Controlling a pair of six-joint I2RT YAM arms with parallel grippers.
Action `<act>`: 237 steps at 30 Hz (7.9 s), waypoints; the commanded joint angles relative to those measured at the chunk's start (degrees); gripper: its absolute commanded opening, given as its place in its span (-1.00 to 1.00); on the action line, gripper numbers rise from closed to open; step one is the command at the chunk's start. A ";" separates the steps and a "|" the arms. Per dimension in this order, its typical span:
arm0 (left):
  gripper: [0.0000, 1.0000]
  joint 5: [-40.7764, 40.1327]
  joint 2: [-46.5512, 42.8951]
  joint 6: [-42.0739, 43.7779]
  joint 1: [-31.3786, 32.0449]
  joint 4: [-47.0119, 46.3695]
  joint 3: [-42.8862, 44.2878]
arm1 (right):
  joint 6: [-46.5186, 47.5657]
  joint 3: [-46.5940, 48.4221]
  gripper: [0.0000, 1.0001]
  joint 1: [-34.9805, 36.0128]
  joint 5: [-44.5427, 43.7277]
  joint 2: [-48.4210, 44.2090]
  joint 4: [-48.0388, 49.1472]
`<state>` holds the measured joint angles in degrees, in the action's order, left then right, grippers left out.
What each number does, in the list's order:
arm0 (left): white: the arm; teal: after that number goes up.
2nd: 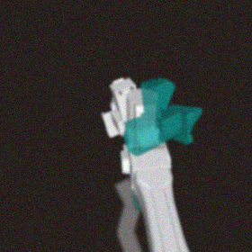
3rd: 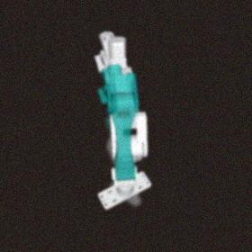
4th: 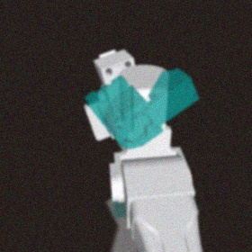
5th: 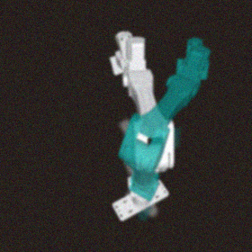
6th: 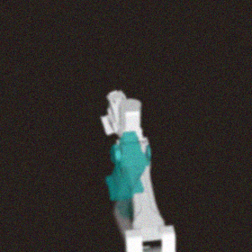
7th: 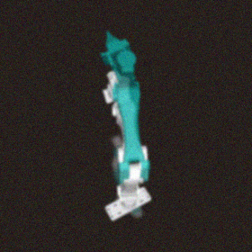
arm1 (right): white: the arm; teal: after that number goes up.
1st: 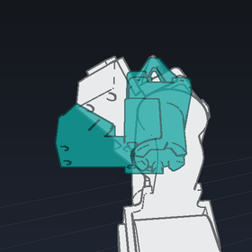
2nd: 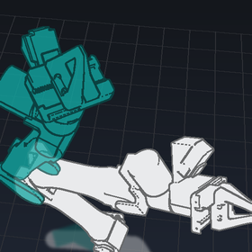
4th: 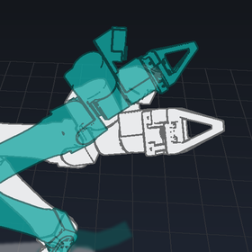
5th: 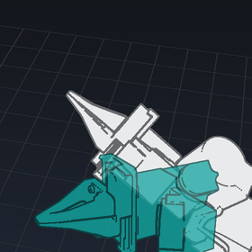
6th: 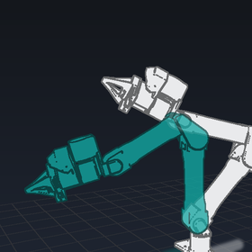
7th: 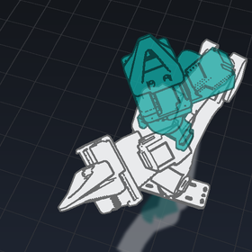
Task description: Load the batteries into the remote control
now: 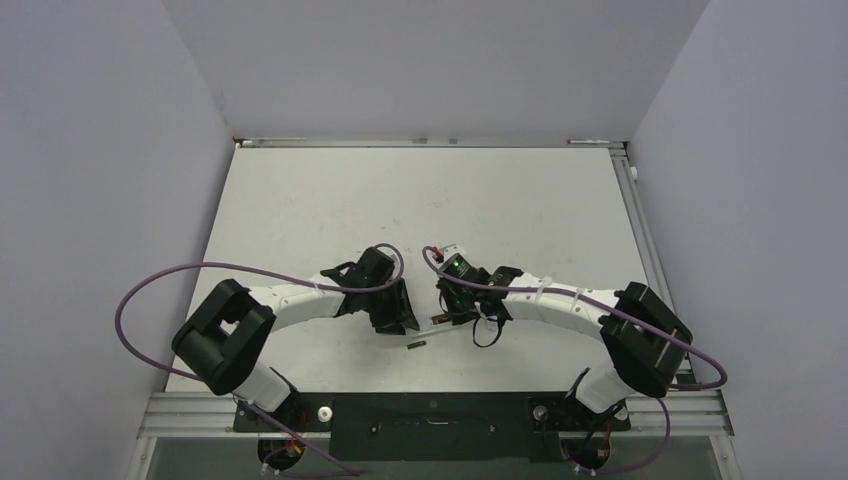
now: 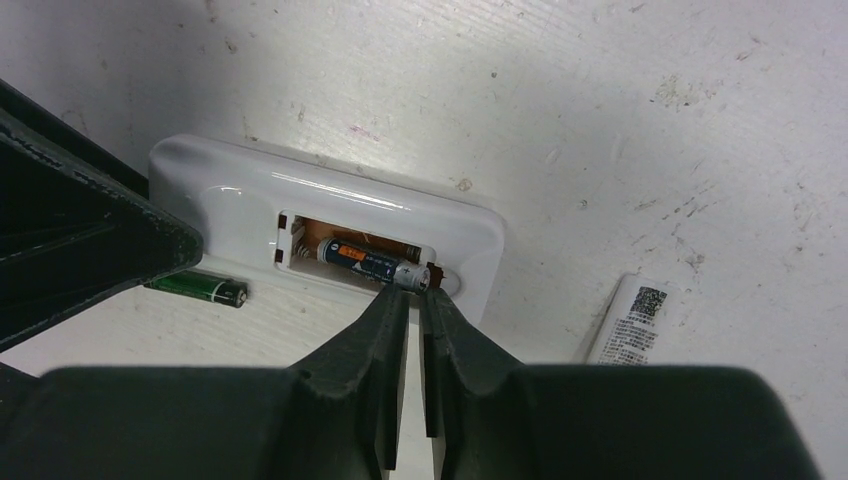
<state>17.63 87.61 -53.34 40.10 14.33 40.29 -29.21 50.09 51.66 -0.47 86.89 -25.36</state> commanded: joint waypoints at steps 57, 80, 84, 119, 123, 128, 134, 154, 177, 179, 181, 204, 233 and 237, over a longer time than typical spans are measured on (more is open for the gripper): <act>0.64 -10.19 -35.58 6.94 -11.06 26.51 -1.69 | 60.49 6.06 0.60 0.90 25.59 4.13 -3.02; 0.65 -8.38 -39.56 6.53 -11.36 27.26 -3.91 | 57.91 6.96 0.16 3.18 22.33 16.53 9.63; 0.66 -8.77 -39.35 6.47 -11.40 27.64 -3.29 | 54.77 8.96 -0.42 3.06 20.90 18.35 10.52; 0.66 -9.49 -38.57 8.28 -12.59 28.21 3.90 | -25.64 13.92 -0.83 -12.05 3.07 -6.29 126.31; 0.66 -9.59 -38.94 9.06 -12.84 28.89 4.58 | -24.80 19.01 -0.83 -11.89 7.32 -5.00 123.69; 0.67 -9.77 -40.09 9.46 -13.03 29.46 4.32 | -2.32 15.21 -0.83 -10.67 17.19 -14.84 86.32; 0.67 -9.28 -39.80 9.57 -13.20 28.52 2.81 | 18.16 15.60 -0.83 -10.35 15.73 -19.59 39.50; 0.66 -9.49 -36.08 9.49 -13.55 25.56 1.14 | 37.33 1.68 -0.76 4.28 6.60 -2.81 3.65; 0.68 -5.33 -32.42 8.43 -13.58 20.65 -1.71 | 35.93 5.62 0.39 5.08 4.79 -7.41 -0.25; 0.68 -4.70 -31.76 8.07 -13.18 19.76 -2.17 | 34.17 5.59 0.39 3.94 5.01 -9.15 -0.15; 0.68 -4.71 -30.87 7.63 -12.18 19.21 -2.32 | 30.63 6.45 0.38 0.93 4.52 -10.40 -0.81; 0.67 -9.28 -18.65 -8.29 10.60 8.99 -1.59 | 10.64 -2.36 -0.83 -9.20 4.65 -7.34 -3.98; 0.70 -8.05 -35.48 -3.52 5.43 13.74 -9.27 | -10.62 1.98 -0.83 12.08 -10.03 -4.52 -10.02; 0.70 -7.27 -33.64 -3.79 5.42 12.48 -9.06 | -10.63 -1.08 -0.83 9.89 -8.73 -10.01 -10.92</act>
<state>9.43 52.82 -57.65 45.91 28.03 31.16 -38.87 49.78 63.42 -7.18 83.61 -32.58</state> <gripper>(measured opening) 0.849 0.085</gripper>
